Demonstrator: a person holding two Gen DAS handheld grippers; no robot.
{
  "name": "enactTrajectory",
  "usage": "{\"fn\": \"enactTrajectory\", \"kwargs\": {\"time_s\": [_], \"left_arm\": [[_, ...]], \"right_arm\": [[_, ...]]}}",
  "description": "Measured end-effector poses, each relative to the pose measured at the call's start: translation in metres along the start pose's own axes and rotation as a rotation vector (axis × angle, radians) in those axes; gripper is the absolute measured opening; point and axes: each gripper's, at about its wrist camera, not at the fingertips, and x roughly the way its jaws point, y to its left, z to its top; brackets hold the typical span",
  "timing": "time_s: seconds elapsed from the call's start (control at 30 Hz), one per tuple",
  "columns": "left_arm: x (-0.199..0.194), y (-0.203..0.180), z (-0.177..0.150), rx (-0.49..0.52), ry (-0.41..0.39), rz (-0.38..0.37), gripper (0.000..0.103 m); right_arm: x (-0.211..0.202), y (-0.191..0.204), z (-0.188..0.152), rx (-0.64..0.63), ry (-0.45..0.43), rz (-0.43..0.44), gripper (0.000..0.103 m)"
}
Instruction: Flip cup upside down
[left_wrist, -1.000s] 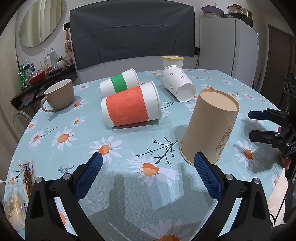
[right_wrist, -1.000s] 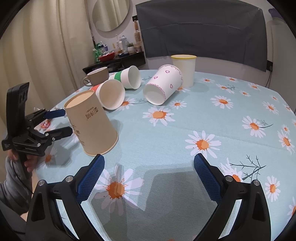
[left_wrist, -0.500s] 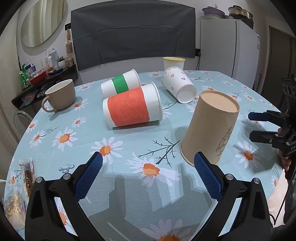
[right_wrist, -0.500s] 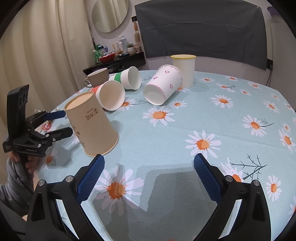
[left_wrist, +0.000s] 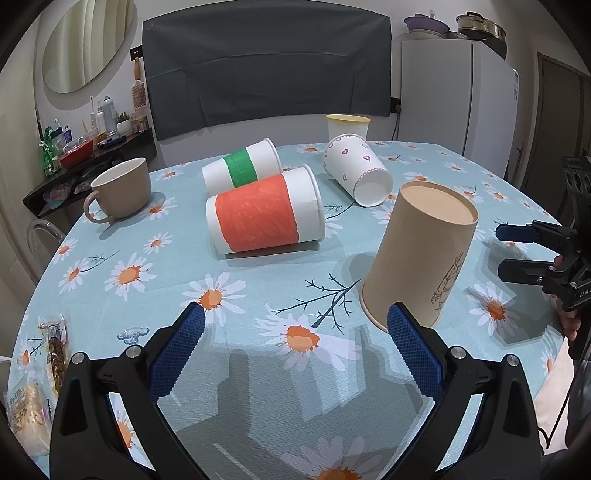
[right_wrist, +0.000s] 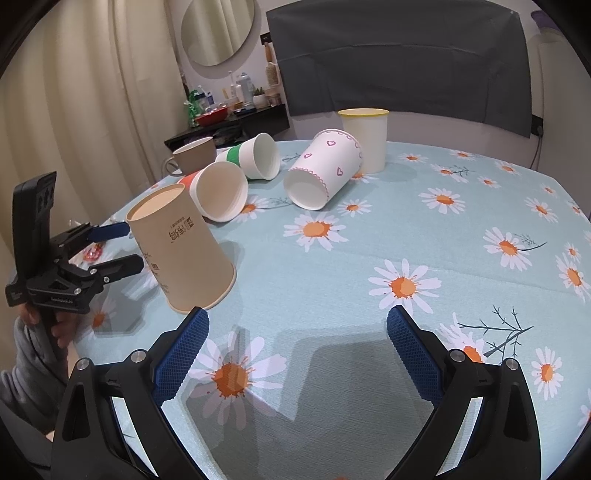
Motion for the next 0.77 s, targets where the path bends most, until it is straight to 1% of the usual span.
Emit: {"fn": "enactTrajectory", "kwargs": {"time_s": [0.33, 0.5, 0.77], "left_arm": [[0.0006, 0.0017, 0.0000, -0.011, -0.001, 0.003, 0.097], [0.0000, 0.0013, 0.0000, -0.009, -0.004, 0.025, 0.097], [-0.0009, 0.0030, 0.0000, -0.019, -0.005, 0.011, 0.097]], "right_arm": [[-0.0002, -0.0004, 0.0001, 0.000, 0.001, 0.001, 0.093], [-0.0002, -0.0003, 0.0002, 0.001, 0.001, 0.002, 0.093], [-0.0002, -0.0006, 0.0001, 0.001, 0.001, 0.002, 0.093]]}}
